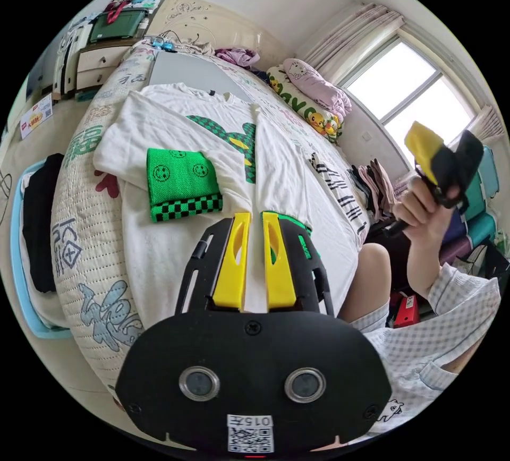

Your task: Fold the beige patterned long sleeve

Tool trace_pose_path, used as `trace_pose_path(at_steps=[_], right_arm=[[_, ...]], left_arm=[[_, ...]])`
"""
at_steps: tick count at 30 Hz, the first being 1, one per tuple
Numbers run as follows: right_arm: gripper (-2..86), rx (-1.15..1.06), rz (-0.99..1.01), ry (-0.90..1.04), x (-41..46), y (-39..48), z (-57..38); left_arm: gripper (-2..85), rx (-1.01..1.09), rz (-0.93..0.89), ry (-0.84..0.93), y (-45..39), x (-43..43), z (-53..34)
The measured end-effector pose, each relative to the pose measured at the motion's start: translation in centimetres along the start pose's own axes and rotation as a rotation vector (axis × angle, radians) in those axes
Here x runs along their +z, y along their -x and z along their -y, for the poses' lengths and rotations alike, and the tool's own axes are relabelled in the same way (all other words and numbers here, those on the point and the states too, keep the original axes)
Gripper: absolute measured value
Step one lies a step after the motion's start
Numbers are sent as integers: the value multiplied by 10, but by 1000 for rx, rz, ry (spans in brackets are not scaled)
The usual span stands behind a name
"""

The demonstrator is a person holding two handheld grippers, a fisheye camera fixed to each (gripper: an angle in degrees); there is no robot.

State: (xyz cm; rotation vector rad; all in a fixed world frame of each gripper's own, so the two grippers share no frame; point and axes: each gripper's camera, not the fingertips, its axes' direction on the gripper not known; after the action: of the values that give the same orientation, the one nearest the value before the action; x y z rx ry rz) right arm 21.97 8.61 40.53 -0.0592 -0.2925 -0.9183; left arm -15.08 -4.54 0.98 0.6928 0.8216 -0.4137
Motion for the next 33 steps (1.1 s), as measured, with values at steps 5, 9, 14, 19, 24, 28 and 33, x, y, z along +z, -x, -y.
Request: trace_pose_path(at_steps=[5,9,14,19,24,28,33], right_arm=[[22,-42,167,191,90,-56,32],[122,-3,199,369,169,-95,64],[138,-7,175,523,214,-110,74],[60,-44,135,508,186,-104,74],[16,-39,171,228,54,-106,62],[14,-25,189,86,-35,-113,20],[40,149,212,149,-90,-148,-52]], left_arm=[[50,-38,-149,78,38,-9,-2],[58,-178,-62,-54,73,-32,-13],[101,-273,111,-77,92,-33,-21],[54,-240,179,-68,81,-21,-22],[-1,-81,51,-287,42,-53,-45],[-5,139,-106,-231,1,-37,-48],[-1,368,-106,-43,-59,11,-56]])
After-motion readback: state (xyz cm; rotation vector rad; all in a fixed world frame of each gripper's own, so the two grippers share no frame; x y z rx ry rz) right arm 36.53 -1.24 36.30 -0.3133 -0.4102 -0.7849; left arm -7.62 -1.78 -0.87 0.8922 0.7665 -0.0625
